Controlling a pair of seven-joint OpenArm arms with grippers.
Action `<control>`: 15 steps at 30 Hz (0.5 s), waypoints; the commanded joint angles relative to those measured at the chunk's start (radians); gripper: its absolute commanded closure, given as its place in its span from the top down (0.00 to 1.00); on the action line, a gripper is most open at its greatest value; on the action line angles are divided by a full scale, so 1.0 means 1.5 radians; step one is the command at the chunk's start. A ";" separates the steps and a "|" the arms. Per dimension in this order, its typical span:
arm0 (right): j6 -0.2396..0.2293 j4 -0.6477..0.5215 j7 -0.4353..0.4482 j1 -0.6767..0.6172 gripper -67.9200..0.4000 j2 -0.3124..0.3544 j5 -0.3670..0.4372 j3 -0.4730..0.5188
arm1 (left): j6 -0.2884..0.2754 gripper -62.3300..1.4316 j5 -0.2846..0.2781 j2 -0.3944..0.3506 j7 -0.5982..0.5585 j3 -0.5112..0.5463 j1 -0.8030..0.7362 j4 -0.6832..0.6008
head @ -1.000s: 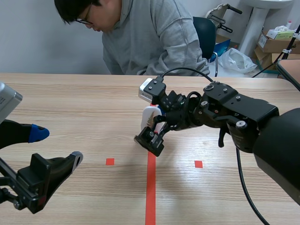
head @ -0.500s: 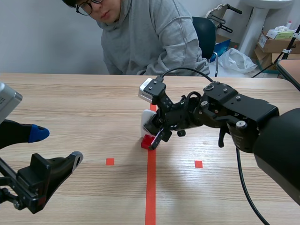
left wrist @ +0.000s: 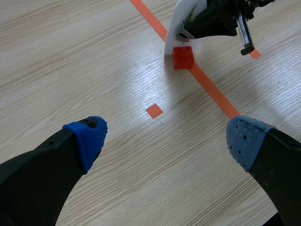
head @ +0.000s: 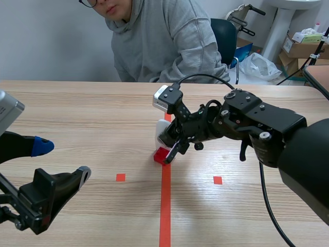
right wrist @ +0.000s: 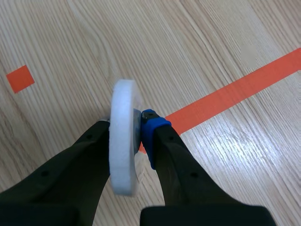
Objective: Do the leaf sorting experiment
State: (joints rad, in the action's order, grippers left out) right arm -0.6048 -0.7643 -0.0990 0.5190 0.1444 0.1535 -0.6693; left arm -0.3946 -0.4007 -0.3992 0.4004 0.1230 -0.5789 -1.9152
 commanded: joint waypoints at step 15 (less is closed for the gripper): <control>0.103 -0.133 -0.058 -0.069 0.02 0.092 0.086 0.240 | -0.001 0.87 -0.007 0.004 -0.007 0.001 0.000 -0.016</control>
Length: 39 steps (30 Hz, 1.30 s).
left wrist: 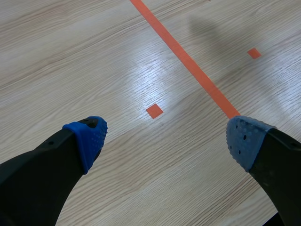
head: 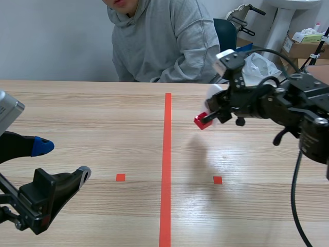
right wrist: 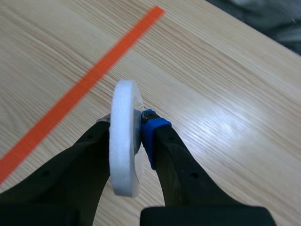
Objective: Do the leaf sorting experiment
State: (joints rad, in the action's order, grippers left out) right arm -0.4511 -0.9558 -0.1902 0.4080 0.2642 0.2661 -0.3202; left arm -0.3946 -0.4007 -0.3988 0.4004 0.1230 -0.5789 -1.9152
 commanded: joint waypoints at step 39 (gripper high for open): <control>0.167 0.113 0.008 -0.121 0.03 0.151 0.052 0.346 | -0.001 0.87 -0.007 0.003 -0.007 0.001 0.000 -0.016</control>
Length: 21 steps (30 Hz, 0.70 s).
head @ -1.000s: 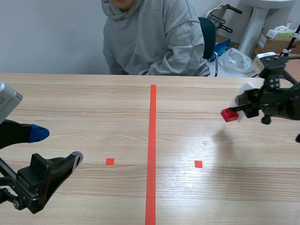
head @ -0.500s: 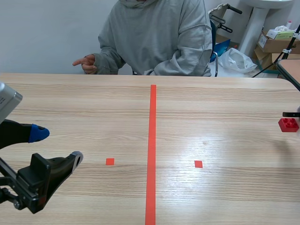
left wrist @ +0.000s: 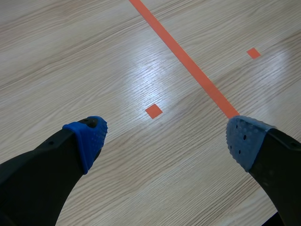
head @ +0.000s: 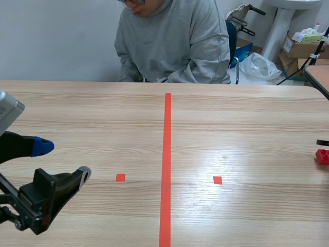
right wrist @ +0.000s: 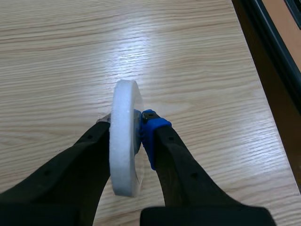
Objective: Do the leaf sorting experiment
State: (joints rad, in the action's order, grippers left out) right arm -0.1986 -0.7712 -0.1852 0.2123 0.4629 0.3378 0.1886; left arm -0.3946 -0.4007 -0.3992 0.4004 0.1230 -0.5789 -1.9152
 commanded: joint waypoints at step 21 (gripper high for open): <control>-0.008 -0.015 0.002 -0.011 0.89 0.019 0.002 0.007 | -0.001 0.87 -0.007 0.003 -0.004 0.001 0.000 -0.016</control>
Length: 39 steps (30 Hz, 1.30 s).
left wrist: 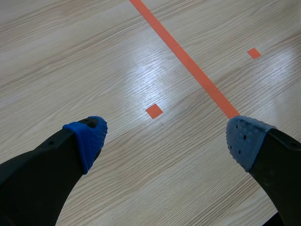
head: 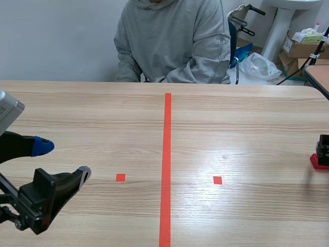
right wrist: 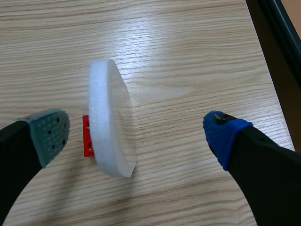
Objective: Do the leaf sorting experiment
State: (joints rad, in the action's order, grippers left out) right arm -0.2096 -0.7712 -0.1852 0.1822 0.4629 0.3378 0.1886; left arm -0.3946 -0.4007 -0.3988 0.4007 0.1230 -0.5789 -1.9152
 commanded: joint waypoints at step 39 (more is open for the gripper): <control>-0.357 -0.721 -0.169 -0.421 0.97 0.064 0.415 0.118 | -0.001 0.87 -0.007 0.003 -0.005 0.001 0.000 -0.016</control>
State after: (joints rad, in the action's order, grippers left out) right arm -0.7380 -1.8553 -0.4469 -0.4553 0.5461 0.9485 0.3767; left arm -0.3946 -0.4007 -0.3988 0.4080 0.1230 -0.5789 -1.9152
